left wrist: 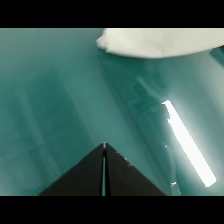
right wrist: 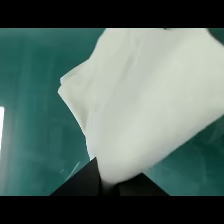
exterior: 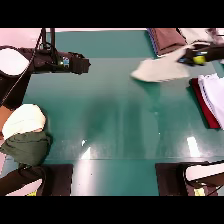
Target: Fold the shirts.
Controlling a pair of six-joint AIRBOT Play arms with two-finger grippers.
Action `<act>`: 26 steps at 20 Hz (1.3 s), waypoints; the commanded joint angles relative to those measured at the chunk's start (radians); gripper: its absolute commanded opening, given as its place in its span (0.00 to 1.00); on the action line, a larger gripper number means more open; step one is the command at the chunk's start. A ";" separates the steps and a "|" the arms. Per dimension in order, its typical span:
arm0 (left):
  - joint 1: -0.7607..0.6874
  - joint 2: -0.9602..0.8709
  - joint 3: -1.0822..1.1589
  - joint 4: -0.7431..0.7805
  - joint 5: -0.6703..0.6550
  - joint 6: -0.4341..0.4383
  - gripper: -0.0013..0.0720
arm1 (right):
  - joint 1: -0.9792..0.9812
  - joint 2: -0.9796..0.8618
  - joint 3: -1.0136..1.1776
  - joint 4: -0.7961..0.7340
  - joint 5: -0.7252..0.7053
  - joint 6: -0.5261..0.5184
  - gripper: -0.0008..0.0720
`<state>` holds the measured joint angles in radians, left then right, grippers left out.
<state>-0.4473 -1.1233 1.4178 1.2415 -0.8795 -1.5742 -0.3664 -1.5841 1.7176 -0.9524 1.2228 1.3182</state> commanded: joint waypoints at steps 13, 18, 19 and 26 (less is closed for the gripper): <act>-0.008 -0.003 0.000 -0.012 0.019 -0.079 0.05 | -0.343 -0.027 0.244 0.138 -0.196 -0.100 0.04; -0.008 -0.003 0.000 -0.012 -0.003 -0.075 0.05 | -0.386 -0.015 0.317 0.111 -0.115 -0.101 0.04; -0.008 -0.003 0.000 -0.011 -0.003 -0.074 0.05 | -0.398 -0.002 0.294 0.112 -0.102 -0.108 0.04; -0.008 -0.003 0.000 -0.011 -0.002 -0.067 0.05 | -0.481 0.166 -0.018 -0.125 -0.020 -0.145 0.04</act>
<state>-0.4553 -1.1252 1.4178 1.2301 -0.8818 -1.6474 -0.8173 -1.4841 1.8179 -0.9306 1.1568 1.1824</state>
